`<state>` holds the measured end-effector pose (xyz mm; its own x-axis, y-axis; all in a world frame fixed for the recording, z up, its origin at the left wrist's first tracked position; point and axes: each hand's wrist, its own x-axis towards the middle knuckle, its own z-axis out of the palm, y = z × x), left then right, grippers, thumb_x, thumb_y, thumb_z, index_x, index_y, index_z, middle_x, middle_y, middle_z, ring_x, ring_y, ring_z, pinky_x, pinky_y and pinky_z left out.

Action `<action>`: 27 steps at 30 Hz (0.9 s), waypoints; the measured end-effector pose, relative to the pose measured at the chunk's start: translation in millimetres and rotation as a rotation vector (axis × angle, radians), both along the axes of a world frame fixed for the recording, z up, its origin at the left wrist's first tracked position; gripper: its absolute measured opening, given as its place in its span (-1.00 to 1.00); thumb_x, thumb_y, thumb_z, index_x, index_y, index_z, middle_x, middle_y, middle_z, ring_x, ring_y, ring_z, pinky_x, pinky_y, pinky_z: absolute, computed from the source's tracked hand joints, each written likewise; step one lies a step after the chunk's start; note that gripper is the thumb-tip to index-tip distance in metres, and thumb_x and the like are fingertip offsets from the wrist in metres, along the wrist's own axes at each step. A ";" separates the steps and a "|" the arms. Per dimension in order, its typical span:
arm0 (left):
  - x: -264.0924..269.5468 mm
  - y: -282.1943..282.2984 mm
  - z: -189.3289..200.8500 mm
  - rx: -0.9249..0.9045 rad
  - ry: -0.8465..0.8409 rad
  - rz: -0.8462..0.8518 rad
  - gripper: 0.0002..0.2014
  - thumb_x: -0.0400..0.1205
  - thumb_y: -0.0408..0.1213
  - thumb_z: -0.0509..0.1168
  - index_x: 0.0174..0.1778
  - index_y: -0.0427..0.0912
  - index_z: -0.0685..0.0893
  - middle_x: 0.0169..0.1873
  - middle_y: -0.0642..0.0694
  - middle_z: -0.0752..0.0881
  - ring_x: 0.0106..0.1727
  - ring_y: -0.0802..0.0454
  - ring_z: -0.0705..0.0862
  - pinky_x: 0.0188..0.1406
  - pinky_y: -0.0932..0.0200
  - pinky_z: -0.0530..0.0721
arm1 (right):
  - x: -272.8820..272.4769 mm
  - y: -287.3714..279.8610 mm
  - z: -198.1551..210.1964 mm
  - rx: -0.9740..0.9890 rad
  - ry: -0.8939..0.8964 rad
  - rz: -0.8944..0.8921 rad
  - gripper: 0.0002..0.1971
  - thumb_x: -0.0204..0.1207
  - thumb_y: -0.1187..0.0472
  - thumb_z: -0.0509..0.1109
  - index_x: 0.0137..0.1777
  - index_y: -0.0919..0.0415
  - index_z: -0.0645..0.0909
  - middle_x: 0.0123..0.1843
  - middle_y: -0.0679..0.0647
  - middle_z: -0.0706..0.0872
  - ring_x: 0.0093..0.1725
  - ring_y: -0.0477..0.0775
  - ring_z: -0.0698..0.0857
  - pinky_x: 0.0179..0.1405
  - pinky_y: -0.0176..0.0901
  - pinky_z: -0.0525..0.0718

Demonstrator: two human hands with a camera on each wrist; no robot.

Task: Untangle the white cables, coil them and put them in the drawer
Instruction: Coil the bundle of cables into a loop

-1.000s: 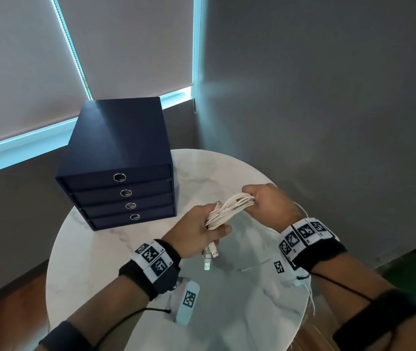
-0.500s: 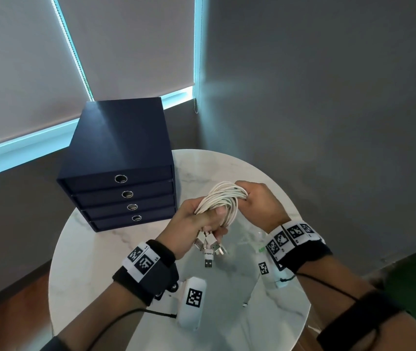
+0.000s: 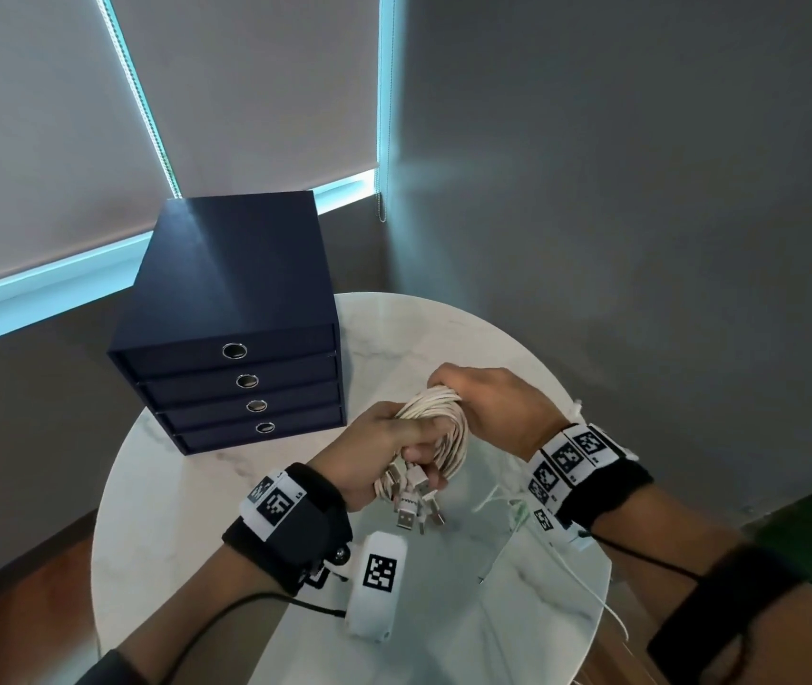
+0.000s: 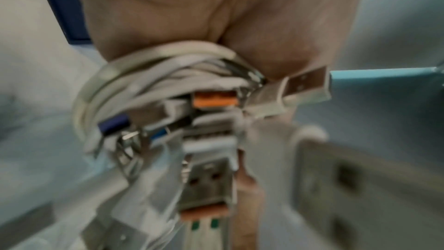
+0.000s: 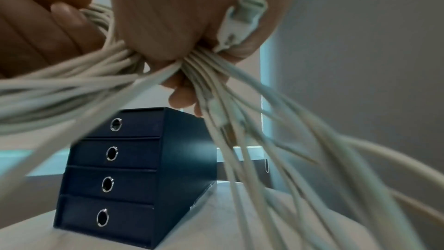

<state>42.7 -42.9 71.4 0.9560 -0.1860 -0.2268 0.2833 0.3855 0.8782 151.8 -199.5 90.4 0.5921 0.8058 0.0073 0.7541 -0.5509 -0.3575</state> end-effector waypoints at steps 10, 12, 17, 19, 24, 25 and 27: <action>1.7 -1.9 21.9 -0.053 -0.127 -0.001 -0.67 0.67 -0.30 0.28 -0.42 -0.17 0.75 -0.62 -0.04 0.33 -0.54 -0.04 0.54 0.01 -0.12 0.69 | 2.9 7.2 -40.8 0.591 0.754 -0.326 -0.56 0.31 -0.02 0.24 -0.03 0.29 0.73 -0.22 0.59 0.71 -0.43 0.54 0.63 -0.57 -0.07 0.46; 1.2 -1.4 21.0 -0.062 -0.136 -0.002 -0.61 0.70 -0.32 0.24 -0.46 -0.16 0.74 -0.62 -0.02 0.33 -0.53 -0.02 0.54 -0.03 -0.10 0.71 | -0.2 10.9 -46.0 0.668 0.856 -0.313 -0.50 0.31 0.01 0.30 0.04 0.44 0.70 -0.13 0.72 0.64 -0.41 0.43 0.60 -0.56 -0.11 0.42; -1.5 0.3 17.0 -0.086 -0.120 0.017 -0.70 0.65 -0.26 0.31 -0.43 -0.17 0.69 -0.63 -0.01 0.33 -0.57 0.01 0.55 -0.10 -0.08 0.74 | -11.5 7.5 -55.0 0.757 0.746 -0.352 -0.81 0.55 0.16 0.32 0.08 0.17 0.67 -0.15 0.32 0.79 -0.29 0.26 0.75 -0.35 0.07 0.72; -1.0 0.3 13.6 -0.131 -0.103 0.024 -0.74 0.61 -0.23 0.39 -0.24 -0.37 0.58 -0.63 -0.01 0.35 -0.56 0.00 0.55 -0.08 -0.11 0.74 | -14.1 1.8 -61.9 0.489 0.325 -0.401 -0.94 0.51 0.03 0.31 -0.06 -0.08 0.50 -0.25 0.02 0.78 -0.22 0.14 0.76 -0.22 0.12 0.75; 1.8 -4.9 17.4 -0.205 -0.117 0.070 -0.78 0.64 -0.24 0.35 -0.20 -0.30 0.51 -0.61 -0.02 0.36 -0.54 -0.01 0.55 -0.03 -0.14 0.74 | -23.8 15.0 -65.6 0.806 0.761 -0.468 -0.68 0.54 0.02 0.30 0.03 0.30 0.62 -0.27 0.28 0.70 -0.33 0.29 0.66 -0.37 0.01 0.67; 2.4 -5.3 19.9 -0.205 -0.127 0.101 -0.73 0.65 -0.25 0.33 -0.33 -0.26 0.48 -0.61 -0.02 0.35 -0.53 -0.02 0.55 -0.02 -0.15 0.75 | -30.9 18.7 -58.9 0.911 0.877 -0.428 -0.61 0.56 0.06 0.29 0.02 0.48 0.61 -0.34 0.33 0.67 -0.41 0.25 0.65 -0.44 -0.06 0.64; 4.4 -5.2 23.4 -0.204 -0.152 0.146 -0.65 0.67 -0.27 0.30 -0.46 -0.18 0.48 -0.61 -0.03 0.33 -0.52 -0.02 0.55 0.00 -0.16 0.75 | -44.7 23.6 -52.7 1.115 1.110 -0.366 -0.63 0.57 0.08 0.28 -0.08 0.47 0.62 -0.45 0.21 0.68 -0.46 0.13 0.67 -0.45 -0.14 0.65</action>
<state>47.1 -48.1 94.8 0.9961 -0.0713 -0.0514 0.0835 0.5853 0.8065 107.1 -175.9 37.7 0.8540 0.5144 -0.0784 -0.2427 0.2605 -0.9345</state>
